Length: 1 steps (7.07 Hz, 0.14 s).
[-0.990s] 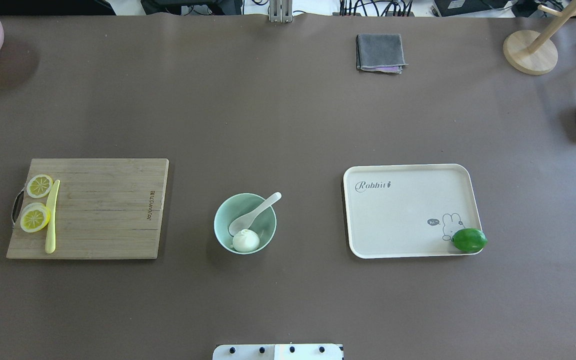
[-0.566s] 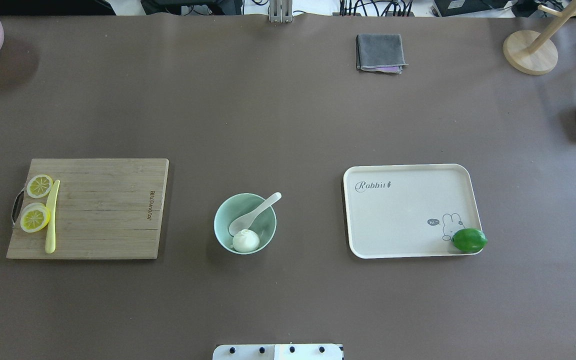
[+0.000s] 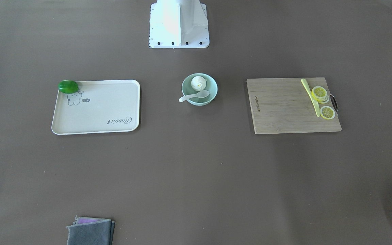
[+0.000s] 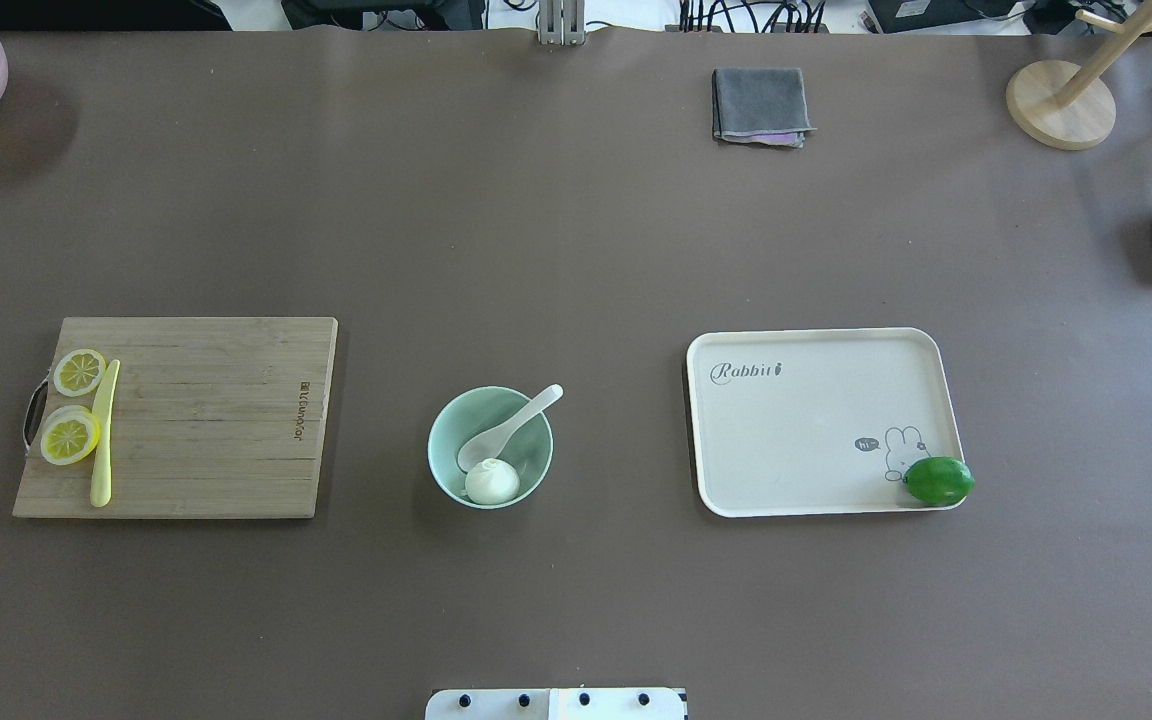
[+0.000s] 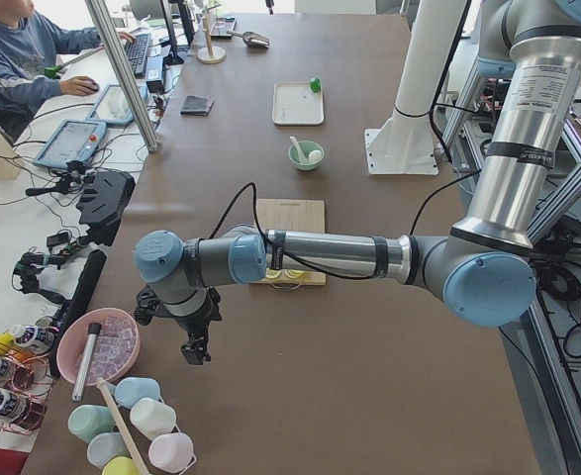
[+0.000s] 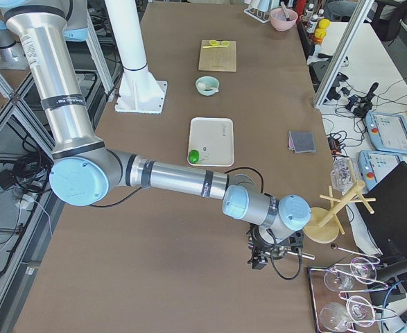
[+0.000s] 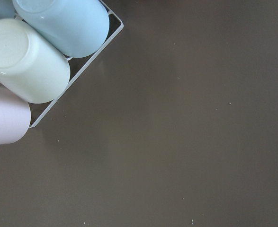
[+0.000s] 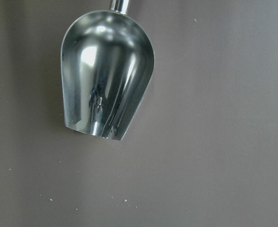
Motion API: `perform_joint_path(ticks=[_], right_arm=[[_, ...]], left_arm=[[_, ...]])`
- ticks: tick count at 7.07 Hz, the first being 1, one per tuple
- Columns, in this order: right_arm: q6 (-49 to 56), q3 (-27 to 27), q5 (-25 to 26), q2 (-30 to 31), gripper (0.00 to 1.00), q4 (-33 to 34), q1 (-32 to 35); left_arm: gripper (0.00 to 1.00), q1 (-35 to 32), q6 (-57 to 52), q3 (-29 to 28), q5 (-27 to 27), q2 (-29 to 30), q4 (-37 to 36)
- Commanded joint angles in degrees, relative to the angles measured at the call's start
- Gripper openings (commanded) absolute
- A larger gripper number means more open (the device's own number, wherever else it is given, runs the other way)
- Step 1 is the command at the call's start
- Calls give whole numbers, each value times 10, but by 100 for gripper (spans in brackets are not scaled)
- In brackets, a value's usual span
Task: Put spoon and bun in bowl
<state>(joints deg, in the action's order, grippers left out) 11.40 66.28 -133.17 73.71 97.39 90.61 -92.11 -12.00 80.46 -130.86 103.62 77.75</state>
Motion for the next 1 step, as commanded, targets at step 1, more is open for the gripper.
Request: perform_joint_path(ticks=[1], right_arm=[[-1, 0, -1, -1, 100, 0, 0]], left_arm=[[98, 0, 0, 7, 1, -1, -6]])
